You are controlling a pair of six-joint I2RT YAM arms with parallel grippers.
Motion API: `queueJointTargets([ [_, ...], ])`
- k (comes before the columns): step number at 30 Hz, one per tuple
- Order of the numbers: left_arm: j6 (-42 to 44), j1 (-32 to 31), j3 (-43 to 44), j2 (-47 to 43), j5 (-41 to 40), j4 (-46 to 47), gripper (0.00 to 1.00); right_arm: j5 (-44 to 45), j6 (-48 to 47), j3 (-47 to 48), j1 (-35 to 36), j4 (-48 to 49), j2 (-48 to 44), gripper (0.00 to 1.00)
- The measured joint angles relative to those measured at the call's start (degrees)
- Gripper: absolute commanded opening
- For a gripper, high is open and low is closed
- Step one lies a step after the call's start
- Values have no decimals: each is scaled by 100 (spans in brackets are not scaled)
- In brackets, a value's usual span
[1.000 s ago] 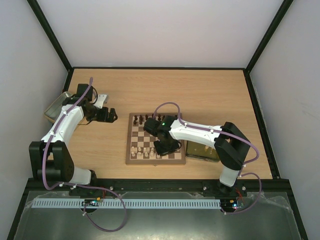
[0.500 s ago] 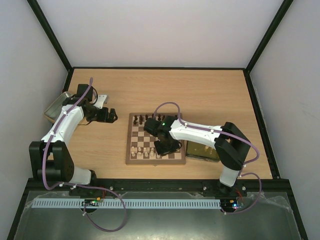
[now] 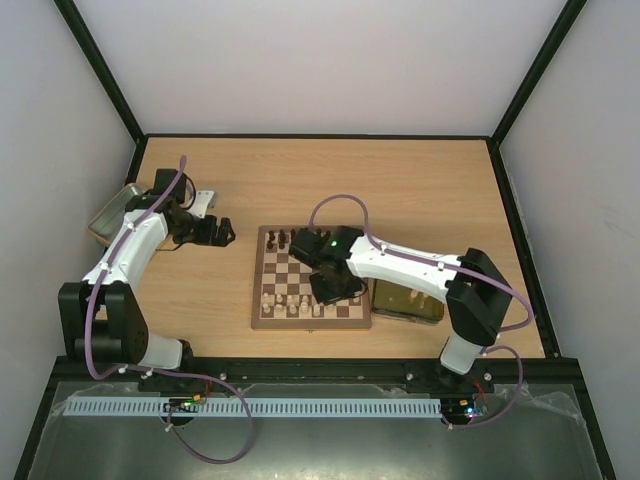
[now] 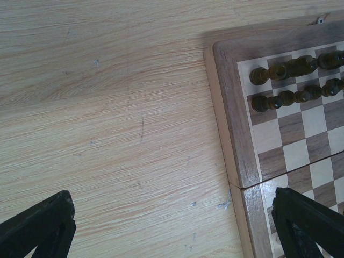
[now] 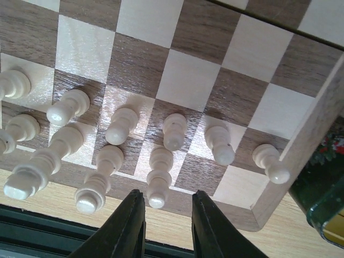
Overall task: Set up the chess pieces on the board
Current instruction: Place the chess piece on the chessboard, then pick up the chess piece from the storage box.
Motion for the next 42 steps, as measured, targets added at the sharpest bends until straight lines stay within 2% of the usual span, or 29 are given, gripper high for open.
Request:
queueJointTargets([
  [7, 0, 0, 0, 0, 0, -2, 99, 238, 181, 70, -138, -92, -358, 32],
  [10, 0, 0, 0, 0, 0, -2, 100, 363, 258, -79, -577, -92, -828, 36],
  [14, 0, -11, 0, 0, 0, -2, 100, 551, 310, -741, -1792, -101, -1550, 42],
  [18, 0, -22, 0, 0, 0, -2, 100, 636, 286, -1443, -2896, -98, -1967, 43],
  [23, 2, -28, 0, 0, 0, -2, 99, 509, 151, -2035, -3672, -24, -2164, 43],
  [42, 0, -37, 0, 50, -4, -2, 100, 140, -208, -2608, -3945, 612, -1781, 38],
])
